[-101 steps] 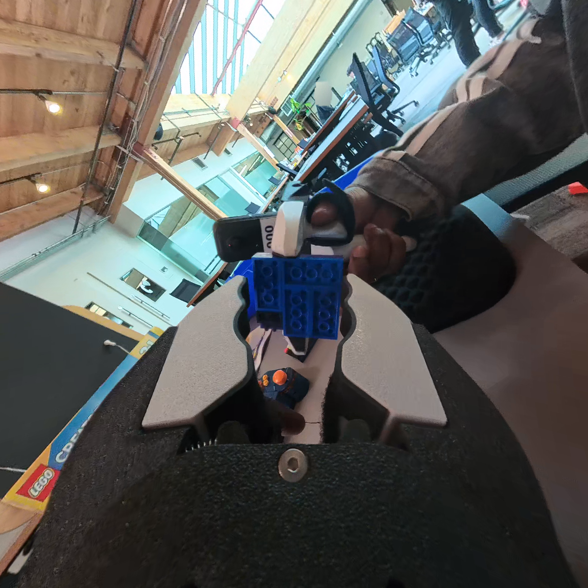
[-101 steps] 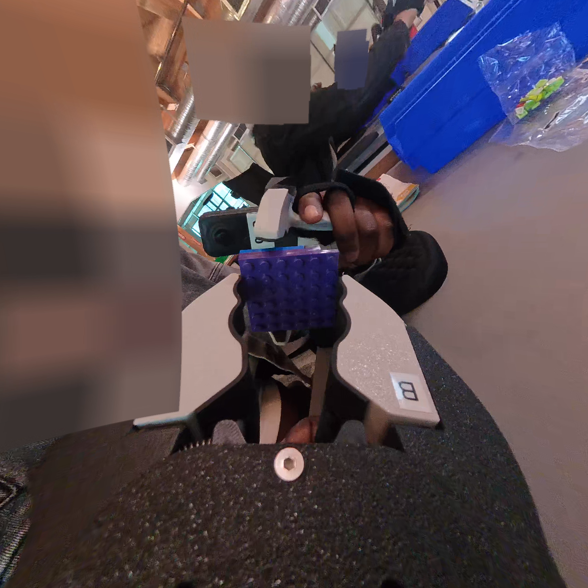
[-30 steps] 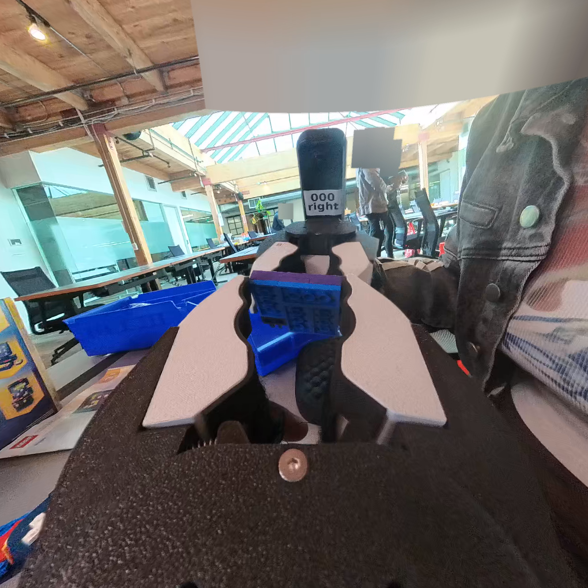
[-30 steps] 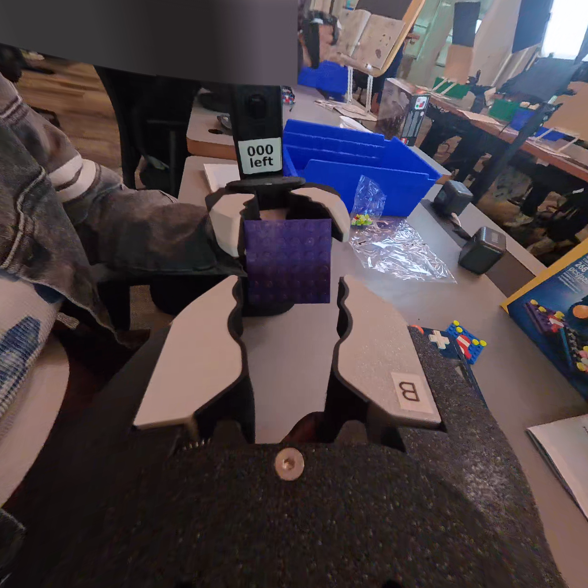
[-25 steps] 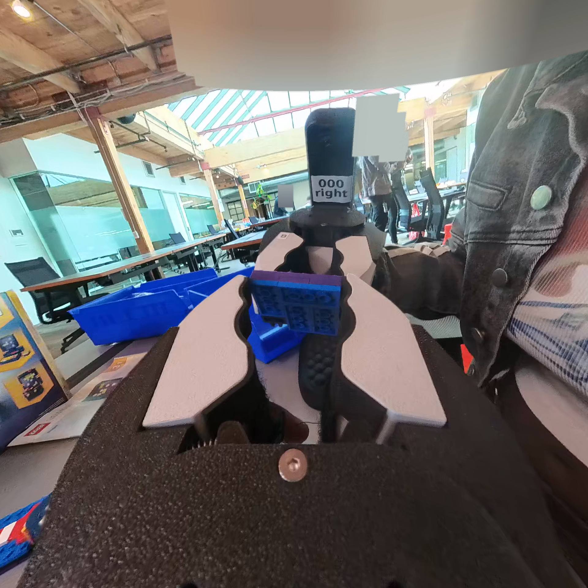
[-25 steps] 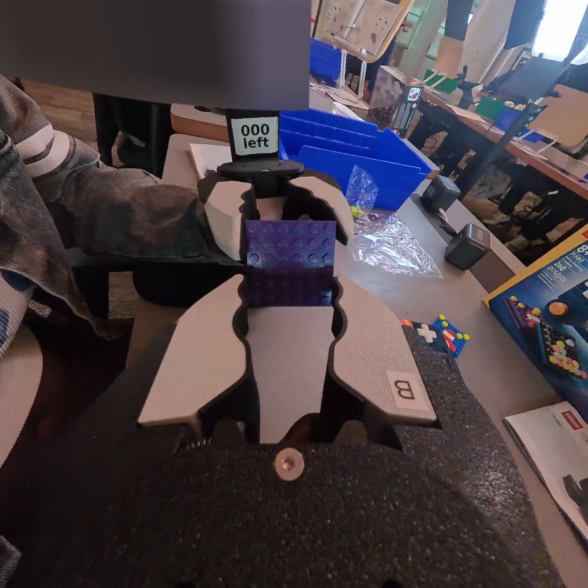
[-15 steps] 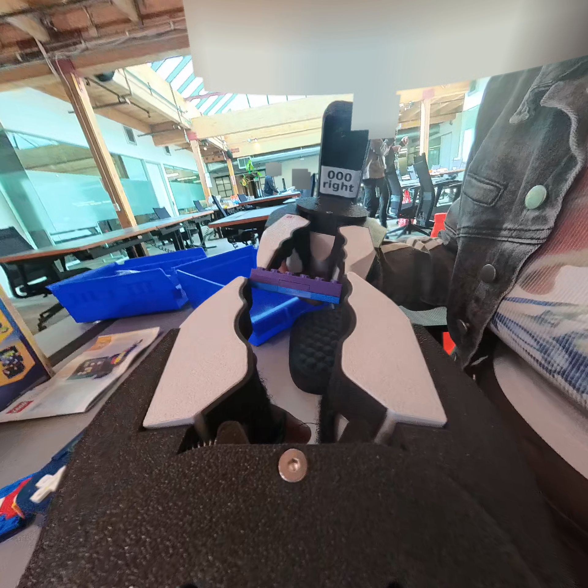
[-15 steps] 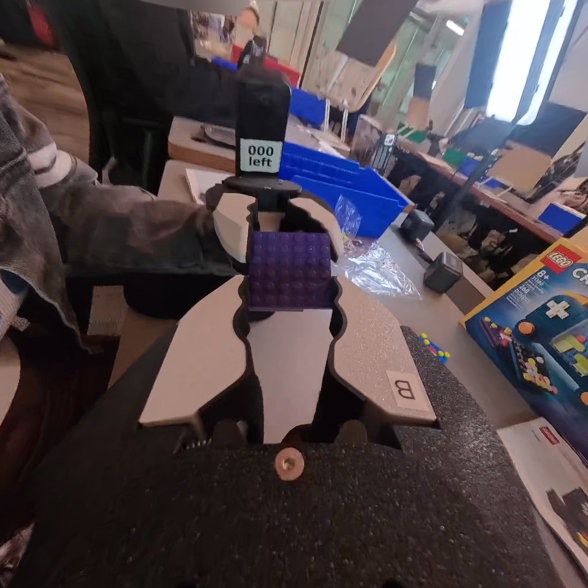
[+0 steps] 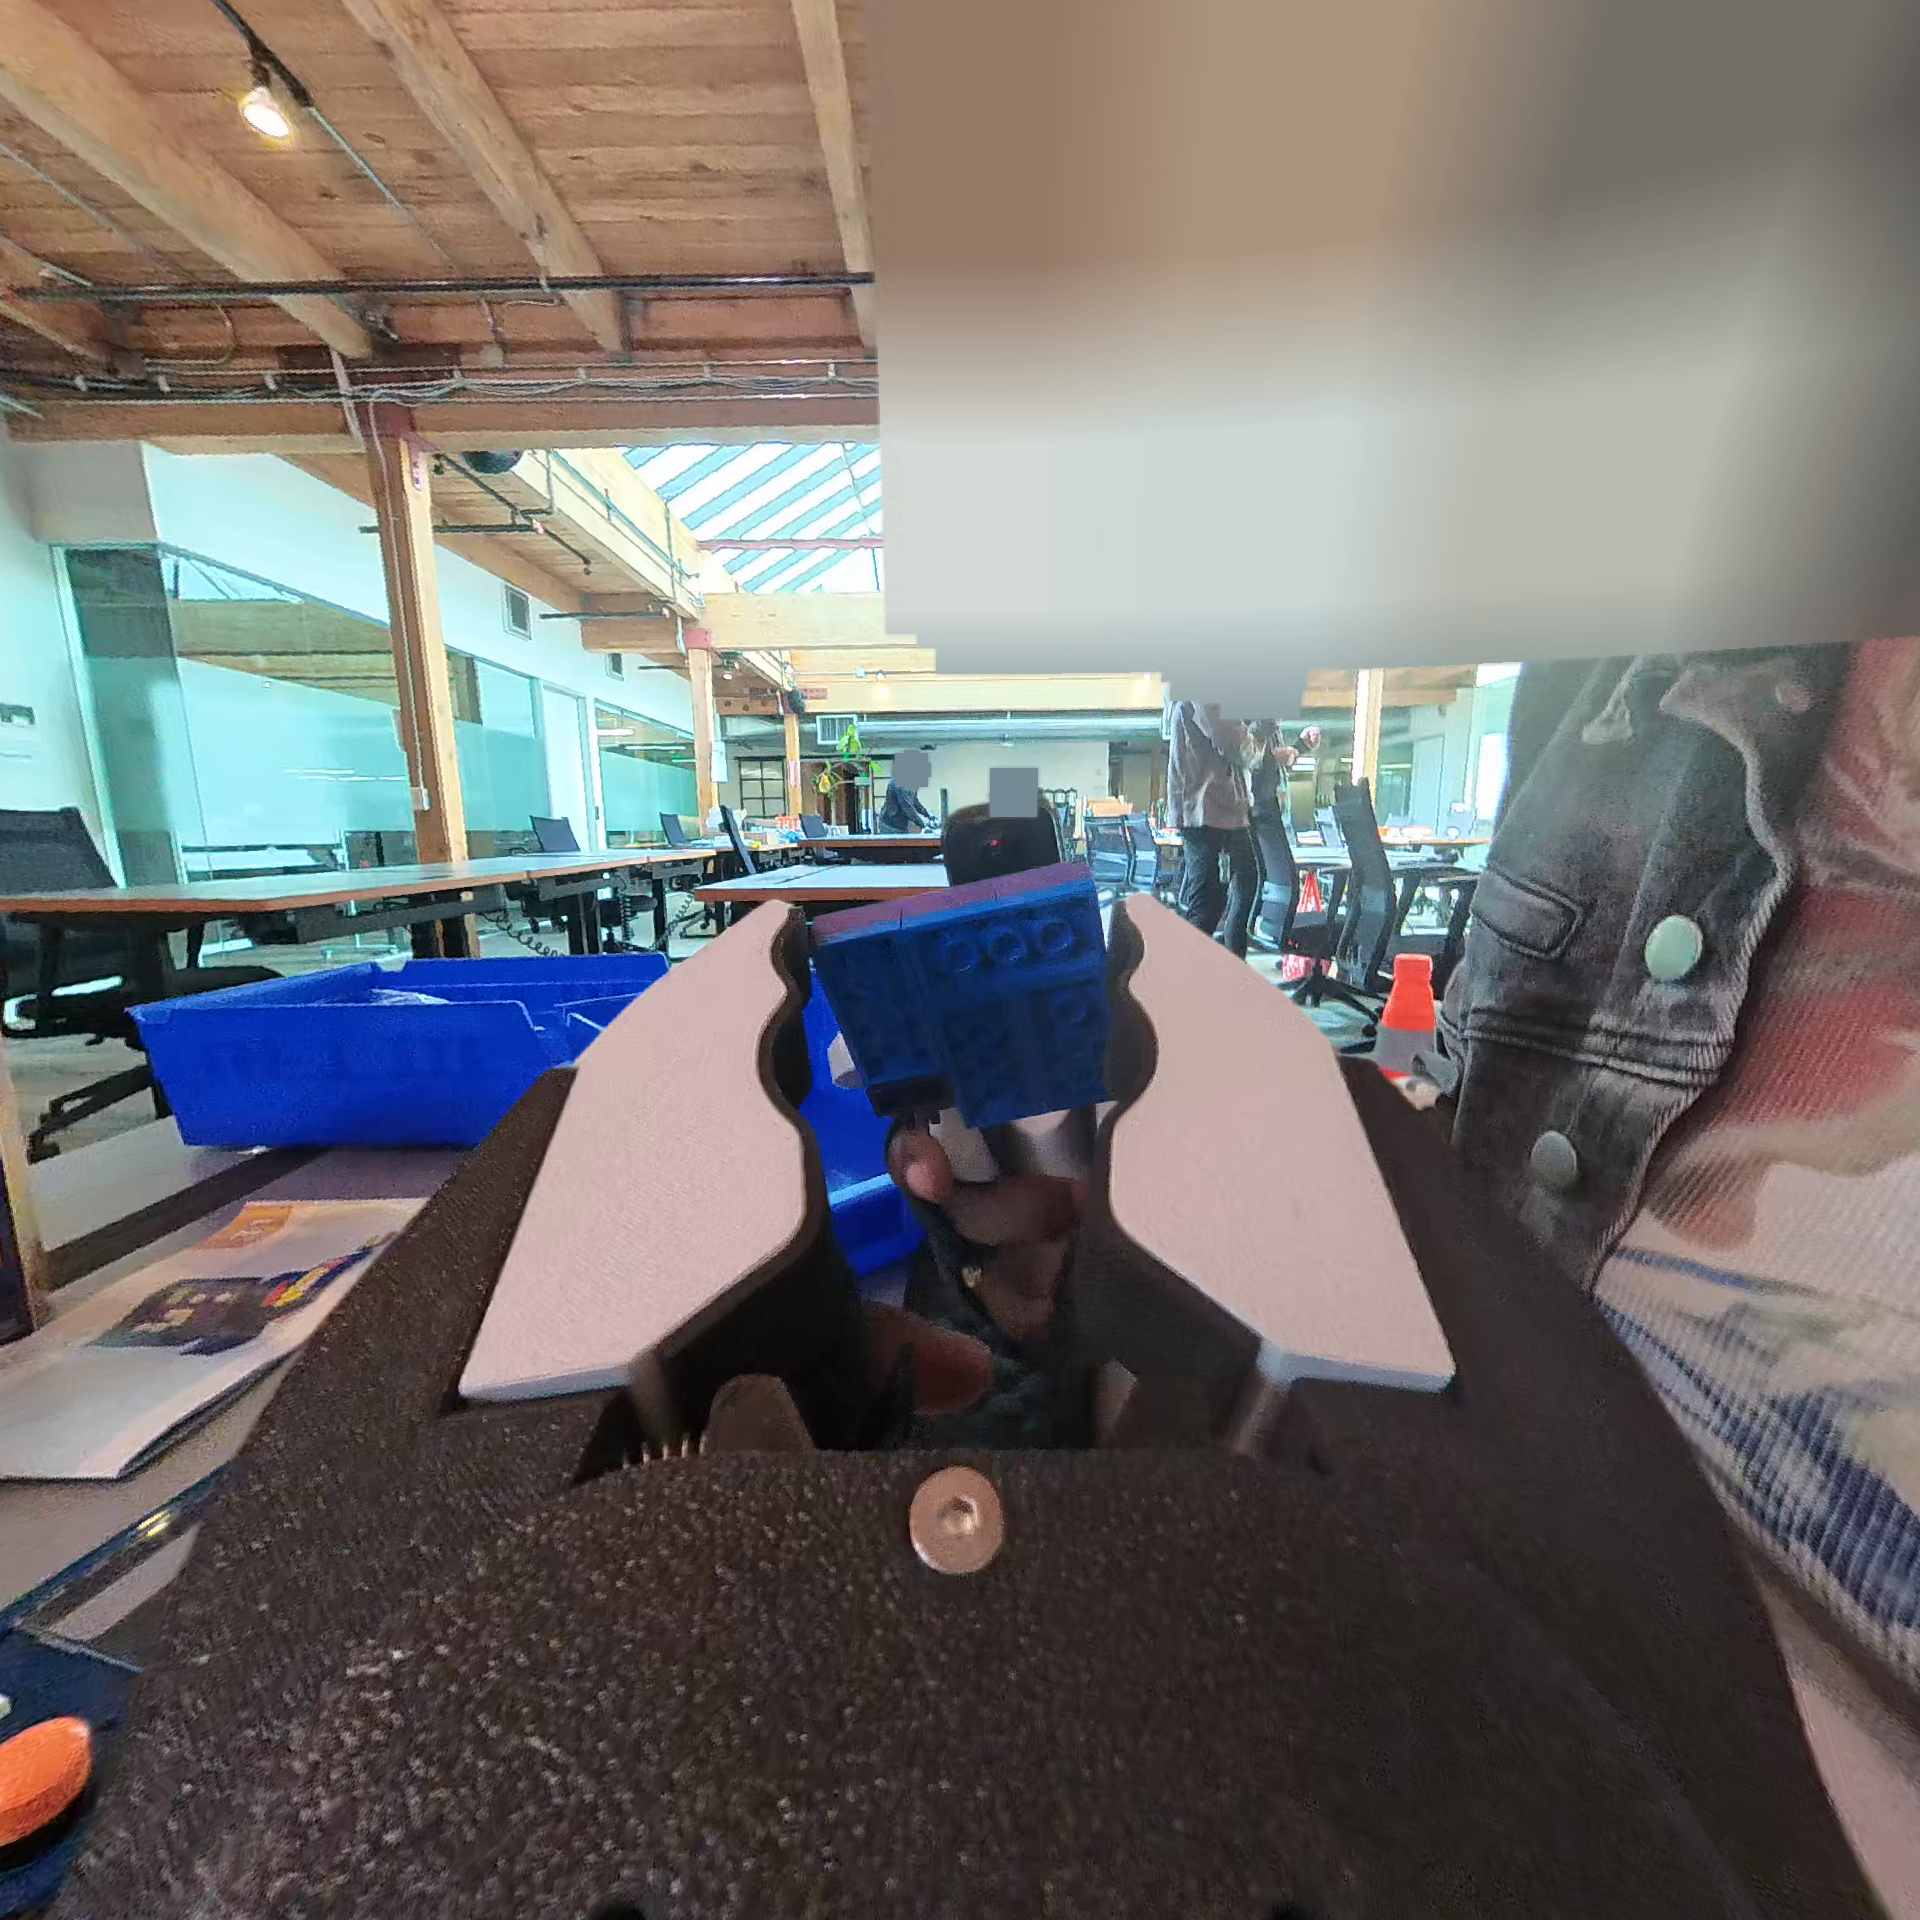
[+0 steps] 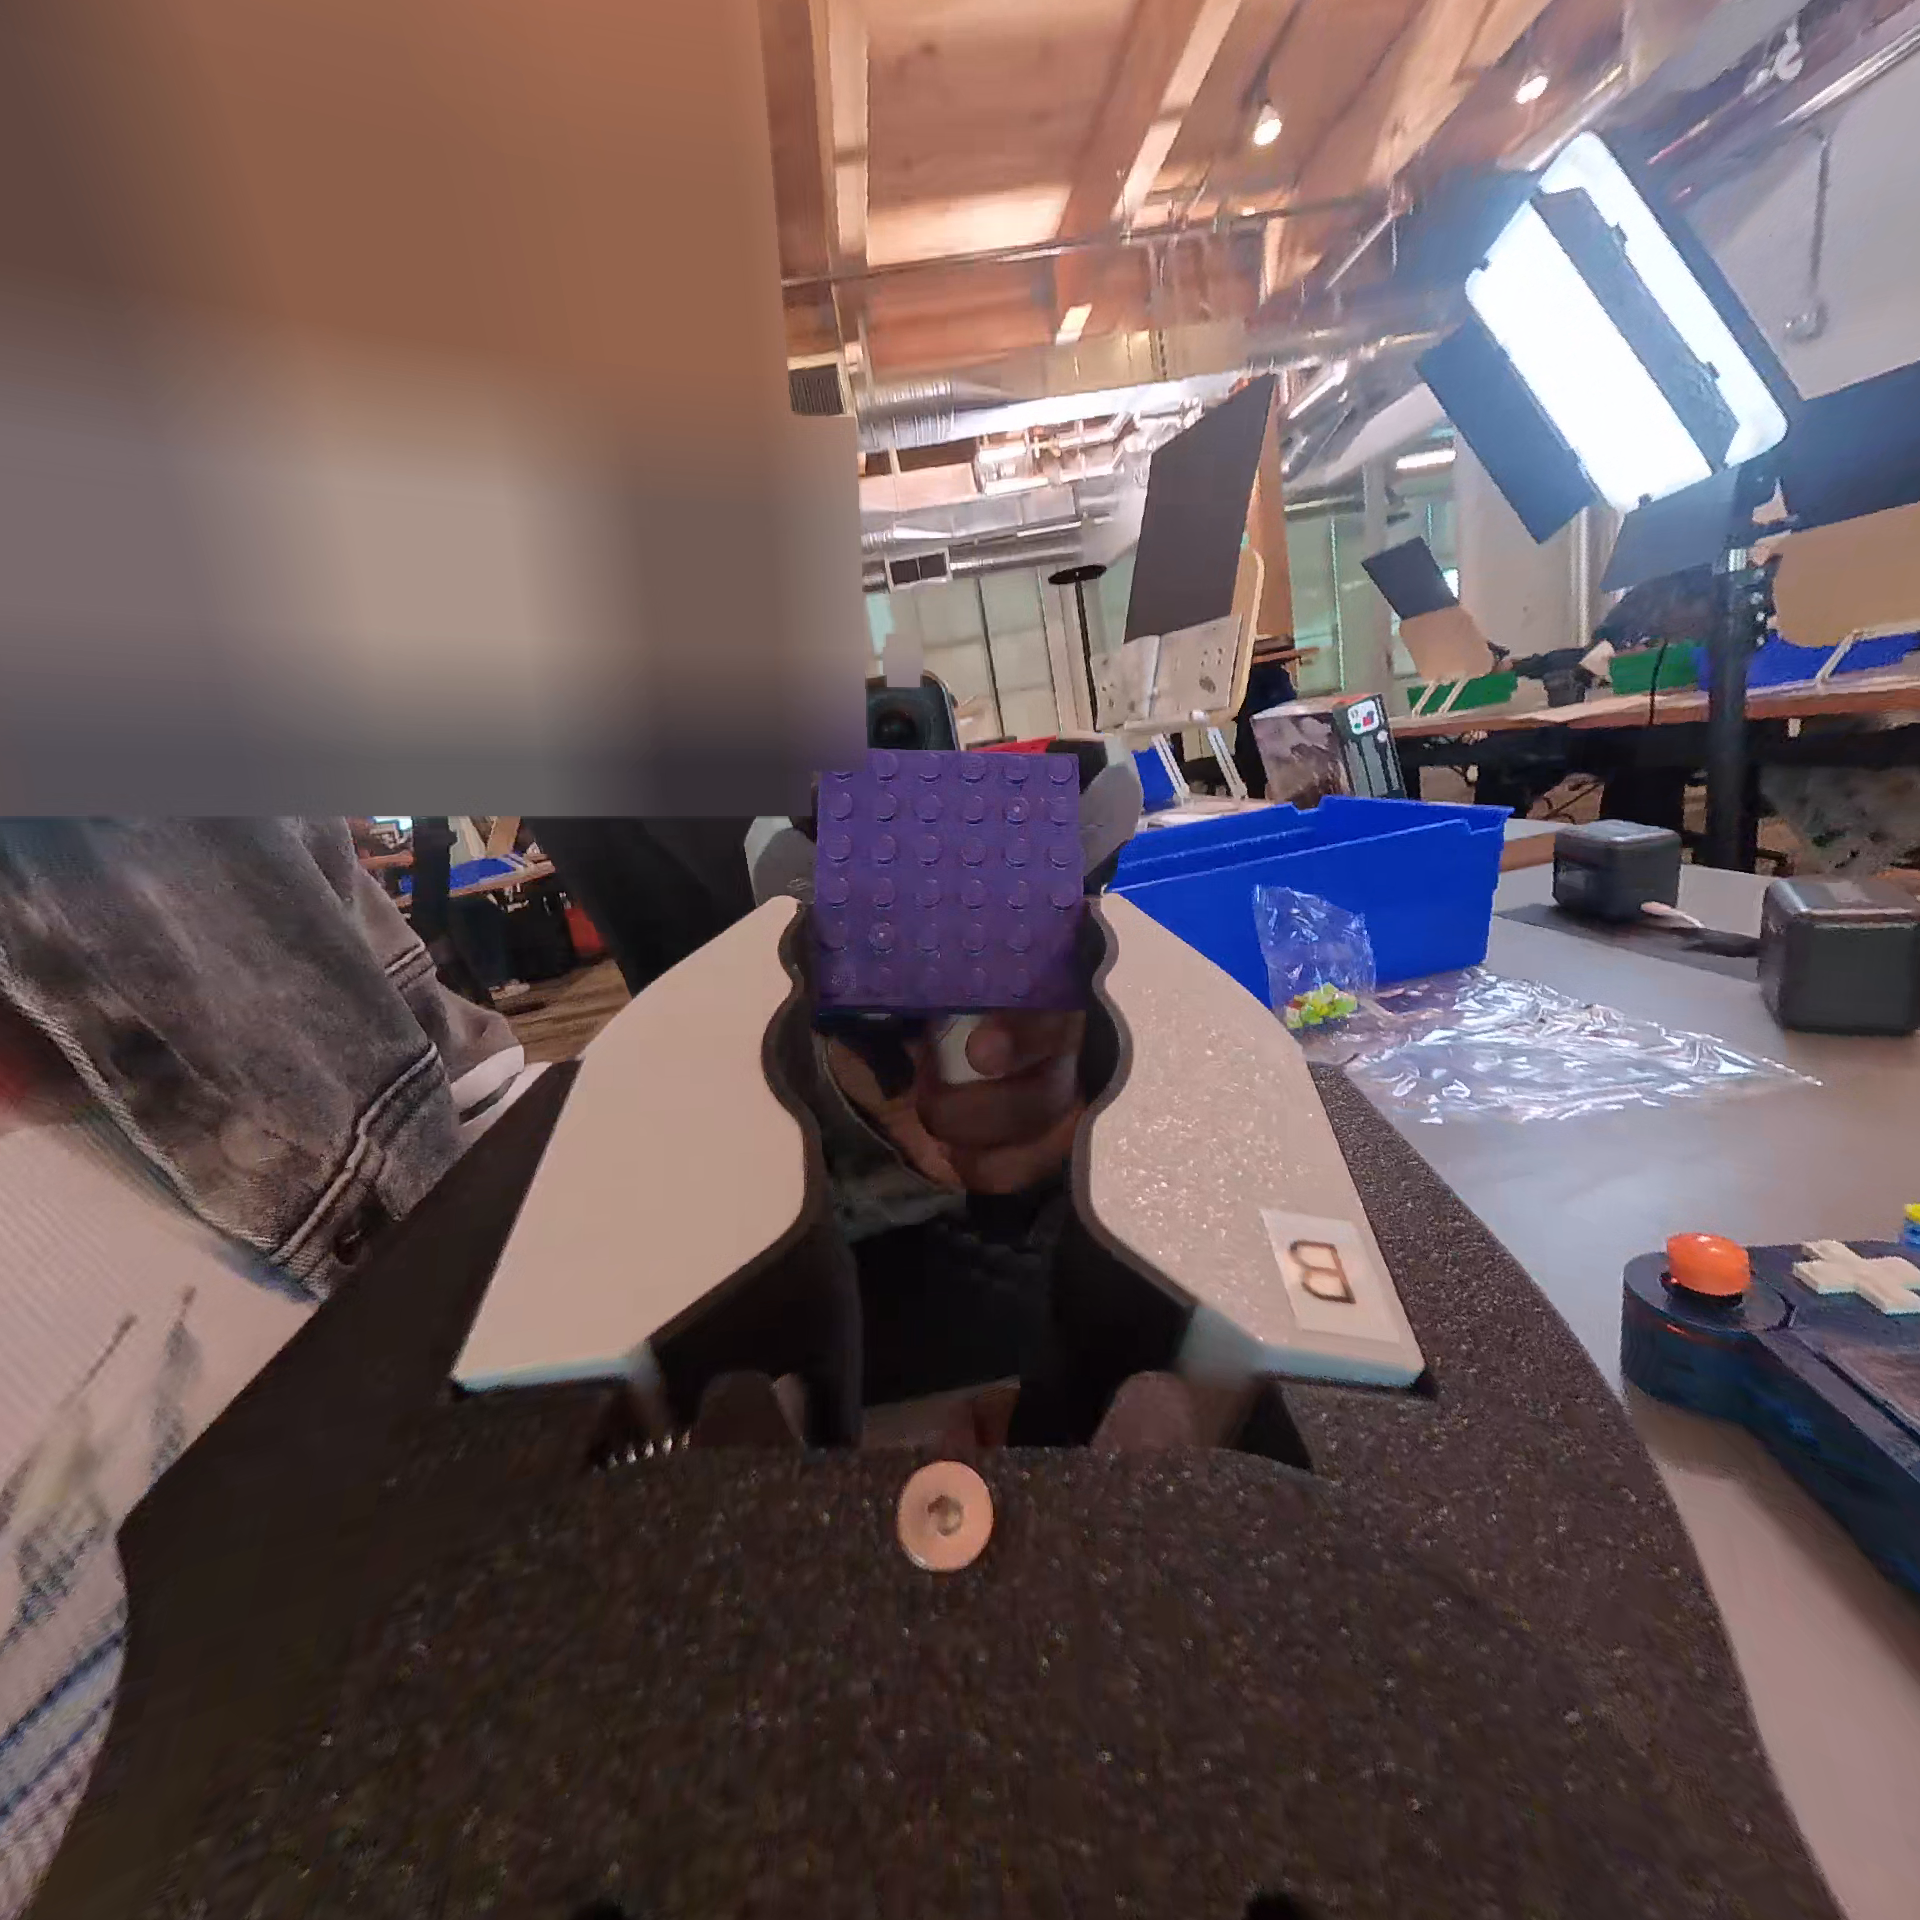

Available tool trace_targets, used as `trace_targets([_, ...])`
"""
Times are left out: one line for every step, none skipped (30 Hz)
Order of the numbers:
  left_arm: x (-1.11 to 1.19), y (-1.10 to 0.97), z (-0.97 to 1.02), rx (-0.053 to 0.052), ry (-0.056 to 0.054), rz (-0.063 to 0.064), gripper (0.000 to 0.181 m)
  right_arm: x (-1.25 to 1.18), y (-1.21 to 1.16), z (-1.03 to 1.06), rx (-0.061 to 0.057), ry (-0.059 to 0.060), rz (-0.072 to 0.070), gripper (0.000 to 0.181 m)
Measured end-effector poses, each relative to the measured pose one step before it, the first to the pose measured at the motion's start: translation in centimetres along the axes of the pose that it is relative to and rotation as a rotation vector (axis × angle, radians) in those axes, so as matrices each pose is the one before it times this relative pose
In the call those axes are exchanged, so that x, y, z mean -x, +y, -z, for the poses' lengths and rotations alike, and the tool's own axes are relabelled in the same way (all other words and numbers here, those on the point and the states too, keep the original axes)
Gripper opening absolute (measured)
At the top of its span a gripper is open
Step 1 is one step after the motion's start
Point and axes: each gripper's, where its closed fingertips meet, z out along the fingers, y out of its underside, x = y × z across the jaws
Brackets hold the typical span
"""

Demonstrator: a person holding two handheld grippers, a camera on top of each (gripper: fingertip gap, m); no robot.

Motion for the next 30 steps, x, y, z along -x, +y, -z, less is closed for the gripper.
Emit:
trace_targets([0.116, -0.004, -0.054, 0.0008, -0.0117, 0.0157, 0.054, -0.061, -0.061, -0.034, -0.011, 0.0024, 0.0044, 0.049])
trace_targets([0.053, 0.064, -0.023, 0.0061, -0.007, 0.0169, 0.053, -0.096, -0.028, 0.009, -0.0061, 0.0039, 0.0021, 0.049])
trace_targets([-0.018, 0.108, 0.02, 0.0099, -0.0041, 0.0078, 0.053, 0.009, 0.075, 0.026, 0.0032, -0.0023, 0.0046, 0.049])
trace_targets([-0.029, 0.163, 0.068, 0.0157, -0.0062, -0.0024, 0.053, 0.034, 0.189, 0.015, 0.0163, -0.0014, 0.0024, 0.049])
trace_targets([-0.064, 0.159, 0.088, 0.0153, -0.0062, -0.004, 0.052, 0.11, 0.298, -0.01, 0.0279, -0.005, 0.0046, 0.048])
trace_targets([-0.17, 0.118, 0.098, 0.0086, -0.0026, -0.0105, 0.052, 0.147, 0.268, -0.03, 0.0358, -0.0065, 0.0101, 0.049])
trace_targets([-0.041, 0.132, 0.118, 0.0122, -0.0122, -0.0093, 0.052, 0.03, 0.187, 0.035, 0.0421, 0.0032, 0.0192, 0.049])
trace_targets([-0.072, 0.256, 0.152, 0.0286, -0.0084, -0.0225, 0.052, -0.05, 0.146, 0.071, 0.0484, 0.0099, 0.034, 0.049])
trace_targets([-0.181, 0.44, 0.12, 0.0493, 0.0012, -0.0212, 0.052, 0.093, -0.001, 0.082, 0.0434, 0.0062, 0.046, 0.051])
trace_targets([-0.22, 0.376, 0.081, 0.0439, 0.0039, -0.0182, 0.052, 0.245, -0.087, 0.015, 0.0388, -0.0018, 0.0476, 0.05])
trace_targets([-0.23, 0.309, 0.019, 0.0384, 0.0036, -0.0121, 0.052, 0.314, 0.118, -0.108, 0.0534, -0.0092, 0.043, 0.051])
trace_targets([-0.263, 0.216, -0.033, 0.0304, 0.0072, -0.0089, 0.052, 0.177, 0.358, -0.204, 0.0633, -0.0043, 0.0325, 0.052])
trace_targets([-0.305, 0.213, -0.109, 0.0296, 0.013, -0.0054, 0.052, 0.288, 0.469, -0.255, 0.0616, -0.0156, 0.0253, 0.054])
trace_targets([-0.144, 0.09, -0.087, 0.0166, 0.0019, -0.0073, 0.052, 0.131, 0.193, -0.193, 0.0327, -0.0052, 0.0172, 0.052])
trace_targets([-0.032, -0.059, 0.024, 0.0053, -0.0026, -0.0066, 0.052, -0.059, -0.038, -0.023, 0.0054, 0.0035, 0.0125, 0.051])
trace_targets([-0.01, -0.01, 0.045, 0.0076, 0.0014, 0.002, 0.052, 0.028, -0.067, 0.012, -0.0035, -0.0082, -0.0059, 0.05])
trace_targets([-0.055, 0.027, -0.001, 0.0053, 0.0055, 0.0051, 0.052, 0.036, 0.01, -0.027, -0.0017, -0.0101, -0.0182, 0.05])
trace_targets([-0.183, -0.028, -0.012, -0.0036, 0.013, 0.0045, 0.052, 0.137, 0.038, -0.074, -0.0024, -0.0151, -0.0178, 0.05])
trace_targets([-0.275, -0.014, -0.083, -0.0055, 0.0189, 0.0121, 0.052, 0.212, 0.024, -0.083, -0.0003, -0.0185, -0.0139, 0.053])
trace_targets([-0.09, 0.054, -0.098, 0.0006, 0.0072, 0.0147, 0.052, 0.149, 0.041, -0.033, 0.0002, -0.012, -0.0057, 0.054])
trace_targets([-0.052, 0.029, -0.041, -0.0003, 0.0026, -0.0014, 0.052, 0.089, 0.027, -0.026, -0.004, -0.0038, 0.0008, 0.053])
trace_targets([-0.019, 0.042, -0.018, 0.0031, 0.0007, -0.0054, 0.052, 0.032, 0.063, 0.001, -0.0003, 0.002, 0.0012, 0.053])
trace_targets([-0.051, 0.016, -0.055, 0.0026, 0.0006, -0.0066, 0.052, 0.01, 0.048, 0.057, 0.0016, 0.0043, 0.0107, 0.053])
trace_targets([-0.138, -0.054, -0.064, 0.0002, 0.0032, -0.0145, 0.052, 0.03, -0.026, 0.096, -0.005, 0.0066, 0.0168, 0.052])
trace_targets([-0.02, -0.046, -0.049, 0.0069, -0.0052, -0.0119, 0.052, -0.047, -0.092, 0.091, -0.0143, 0.0133, 0.0113, 0.052])
trace_targets([0.214, 0.04, -0.038, 0.015, -0.0198, -0.004, 0.052, -0.24, -0.098, 0.123, -0.0159, 0.0284, 0.0133, 0.052])
trace_targets([0.13, 0.011, -0.03, 0.0087, -0.0144, -0.0056, 0.055, -0.108, -0.081, 0.13, -0.0105, 0.0196, 0.0242, 0.052])
trace_targets([-0.081, -0.007, -0.025, 0.002, 0.0001, -0.0108, 0.051, 0.02, -0.032, 0.052, -0.0019, 0.0088, 0.0117, 0.052])
trace_targets([-0.112, -0.056, -0.026, -0.0028, 0.0003, -0.0108, 0.051, 0.082, -0.032, 0.012, -0.0008, -0.0005, 0.001, 0.052])
trace_targets([-0.027, -0.019, -0.045, 0.0008, -0.0031, -0.005, 0.051, 0.031, -0.039, 0.042, -0.0026, 0.0008, 0.0025, 0.052])
